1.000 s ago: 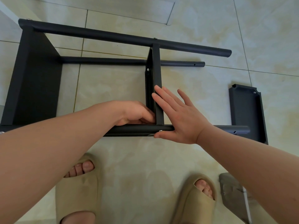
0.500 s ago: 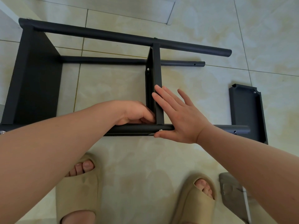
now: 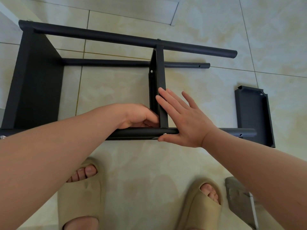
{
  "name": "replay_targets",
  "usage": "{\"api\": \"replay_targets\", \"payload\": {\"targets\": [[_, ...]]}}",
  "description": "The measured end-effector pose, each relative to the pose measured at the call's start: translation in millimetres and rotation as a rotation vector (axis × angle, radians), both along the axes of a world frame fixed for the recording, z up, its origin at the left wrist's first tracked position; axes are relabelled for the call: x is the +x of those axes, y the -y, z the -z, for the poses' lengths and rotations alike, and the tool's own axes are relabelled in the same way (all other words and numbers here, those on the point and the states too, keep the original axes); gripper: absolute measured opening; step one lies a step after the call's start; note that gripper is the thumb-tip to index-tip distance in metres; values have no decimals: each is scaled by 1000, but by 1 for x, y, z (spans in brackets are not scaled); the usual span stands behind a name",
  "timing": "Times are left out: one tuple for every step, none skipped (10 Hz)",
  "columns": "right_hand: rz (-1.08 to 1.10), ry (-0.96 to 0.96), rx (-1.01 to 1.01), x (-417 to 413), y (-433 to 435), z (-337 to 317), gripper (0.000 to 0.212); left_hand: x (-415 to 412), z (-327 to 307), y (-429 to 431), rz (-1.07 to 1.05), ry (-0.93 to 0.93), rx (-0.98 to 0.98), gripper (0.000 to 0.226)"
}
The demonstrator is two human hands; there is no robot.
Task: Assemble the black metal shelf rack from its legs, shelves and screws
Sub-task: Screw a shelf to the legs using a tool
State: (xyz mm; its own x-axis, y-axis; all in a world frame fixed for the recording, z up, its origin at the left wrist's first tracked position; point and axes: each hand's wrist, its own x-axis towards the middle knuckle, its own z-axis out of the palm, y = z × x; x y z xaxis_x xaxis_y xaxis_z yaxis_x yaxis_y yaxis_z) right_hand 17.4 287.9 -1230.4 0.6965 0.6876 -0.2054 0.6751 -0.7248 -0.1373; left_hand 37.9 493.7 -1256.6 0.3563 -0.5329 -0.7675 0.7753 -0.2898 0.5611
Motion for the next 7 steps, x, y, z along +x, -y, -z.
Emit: {"api": "replay_targets", "payload": {"targets": [[-1,4,-4,0,0,0,107,0,0,1,37,67,66,16],[1,1,-5,0,0,0,107,1,0,1,53,51,72,13],[2,-1,-7,0,0,-1,107,2,2,0,46,29,45,16],[2,-2,-11,0,0,-1,107,1,3,0,32,16,18,22],[3,-5,-6,0,0,-1,107,1,3,0,7,4,-20,31],[1,-3,-4,0,0,-1,107,1,3,1,-4,28,-16,20],[2,-5,-2,0,0,-1,107,1,2,0,23,53,36,12]]}}
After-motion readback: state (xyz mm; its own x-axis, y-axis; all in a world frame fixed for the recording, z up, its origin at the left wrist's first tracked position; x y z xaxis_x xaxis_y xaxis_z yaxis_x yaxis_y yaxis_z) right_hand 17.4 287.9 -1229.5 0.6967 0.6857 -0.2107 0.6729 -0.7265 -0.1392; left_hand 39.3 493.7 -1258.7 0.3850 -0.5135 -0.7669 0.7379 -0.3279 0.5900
